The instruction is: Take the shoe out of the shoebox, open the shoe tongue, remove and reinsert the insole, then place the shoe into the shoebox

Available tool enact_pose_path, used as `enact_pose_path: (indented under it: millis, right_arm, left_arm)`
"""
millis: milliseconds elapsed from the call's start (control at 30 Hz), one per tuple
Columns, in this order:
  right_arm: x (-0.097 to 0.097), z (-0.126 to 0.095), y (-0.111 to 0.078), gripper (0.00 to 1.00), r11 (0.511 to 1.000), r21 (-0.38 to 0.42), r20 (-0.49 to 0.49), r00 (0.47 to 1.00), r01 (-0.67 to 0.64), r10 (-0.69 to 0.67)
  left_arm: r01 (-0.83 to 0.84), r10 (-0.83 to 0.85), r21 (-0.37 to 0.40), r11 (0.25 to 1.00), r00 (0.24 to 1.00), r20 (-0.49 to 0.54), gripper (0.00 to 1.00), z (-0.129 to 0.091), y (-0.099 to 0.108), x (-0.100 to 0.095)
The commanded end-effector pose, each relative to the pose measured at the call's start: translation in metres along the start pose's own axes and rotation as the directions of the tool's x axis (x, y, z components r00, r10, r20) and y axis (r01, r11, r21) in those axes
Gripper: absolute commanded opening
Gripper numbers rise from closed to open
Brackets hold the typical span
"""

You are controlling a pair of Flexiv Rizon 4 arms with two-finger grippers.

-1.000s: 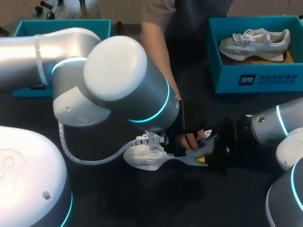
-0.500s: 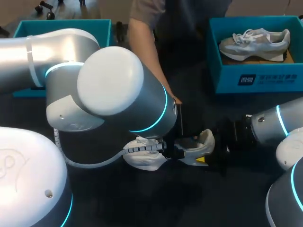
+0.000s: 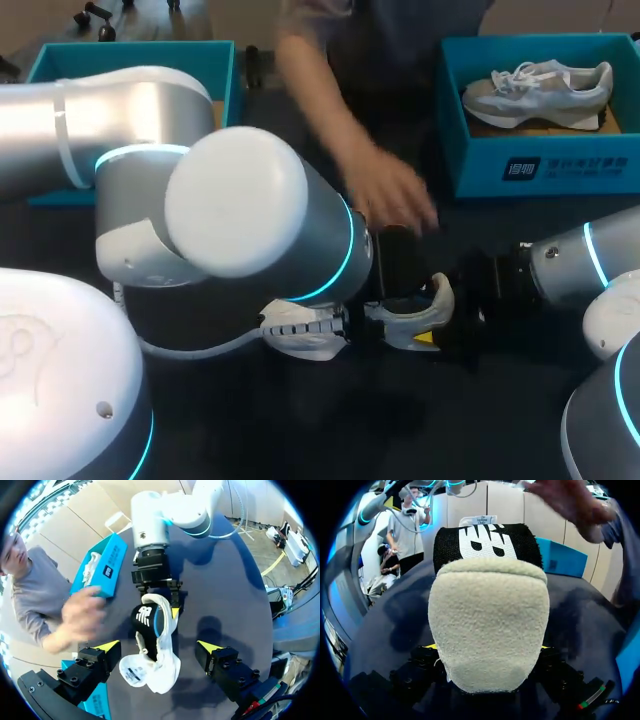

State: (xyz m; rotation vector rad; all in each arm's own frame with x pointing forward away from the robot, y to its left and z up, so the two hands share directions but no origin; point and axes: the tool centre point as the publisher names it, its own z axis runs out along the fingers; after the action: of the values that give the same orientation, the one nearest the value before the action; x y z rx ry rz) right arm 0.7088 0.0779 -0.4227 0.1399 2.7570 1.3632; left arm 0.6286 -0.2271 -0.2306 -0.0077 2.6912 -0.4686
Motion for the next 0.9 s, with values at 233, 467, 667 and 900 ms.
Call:
enact_pose_path:
  millis: [233, 467, 667, 900]
  right_arm:
    - [0.001, 0.001, 0.001, 0.0, 1.0, 0.003, 0.003, 1.0, 0.001, -0.001]
    - [0.001, 0.001, 0.001, 0.0, 1.0, 0.003, 0.003, 1.0, 0.001, -0.001]
    - [0.001, 0.001, 0.001, 0.0, 1.0, 0.003, 0.003, 1.0, 0.001, -0.001]
    - [0.001, 0.001, 0.001, 0.0, 1.0, 0.003, 0.003, 1.0, 0.001, -0.001]
  left_arm:
    - [0.003, -0.003, 0.016, 1.0, 0.999, 0.034, 1.0, 0.023, -0.007, 0.004]
    - [-0.001, 0.0, 0.026, 1.0, 0.997, 0.073, 1.0, 0.044, -0.008, 0.005]
    - [-0.01, 0.005, 0.036, 0.999, 0.993, 0.116, 1.0, 0.055, -0.01, 0.003]
    - [-0.013, 0.01, 0.017, 1.0, 0.987, 0.16, 1.0, 0.071, -0.013, -0.001]
